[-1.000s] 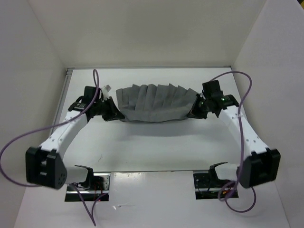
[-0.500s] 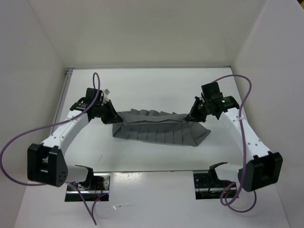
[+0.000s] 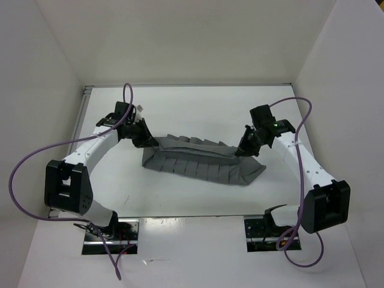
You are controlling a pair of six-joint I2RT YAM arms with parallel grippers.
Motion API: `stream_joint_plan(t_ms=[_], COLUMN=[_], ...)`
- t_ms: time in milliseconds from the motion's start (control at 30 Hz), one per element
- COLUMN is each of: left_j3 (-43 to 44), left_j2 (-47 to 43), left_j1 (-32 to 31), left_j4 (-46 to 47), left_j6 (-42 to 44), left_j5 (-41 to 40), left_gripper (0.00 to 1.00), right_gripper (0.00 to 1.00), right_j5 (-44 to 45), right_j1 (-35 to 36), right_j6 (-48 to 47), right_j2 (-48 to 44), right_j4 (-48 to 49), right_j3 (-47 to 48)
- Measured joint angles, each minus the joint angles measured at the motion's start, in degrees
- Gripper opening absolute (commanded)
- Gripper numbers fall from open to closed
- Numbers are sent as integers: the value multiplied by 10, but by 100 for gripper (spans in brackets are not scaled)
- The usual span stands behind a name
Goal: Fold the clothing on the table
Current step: Fold the skirt
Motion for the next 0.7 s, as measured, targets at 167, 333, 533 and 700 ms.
stream_joint_plan(t_ms=[167,333,533,700], left_j3=[21,119,341,388], left_j2=[-4,44,171,114], left_j1=[0,0,9,33], left_j4=[13,-12,-5,45], left_j6=[1,16,28,25], left_j5=[13,27,49,92], left_gripper=[2,2,1,6], right_gripper=[0,0,0,0], right_j5=[4,29,94,111], right_j1=[0,-31,-64,-57], right_j6=[4,-23,-52,-64], right_j2=[-33,0,143,102], right_j4=[-12,-32,-2,65], right_j3=[-2,99,333,408])
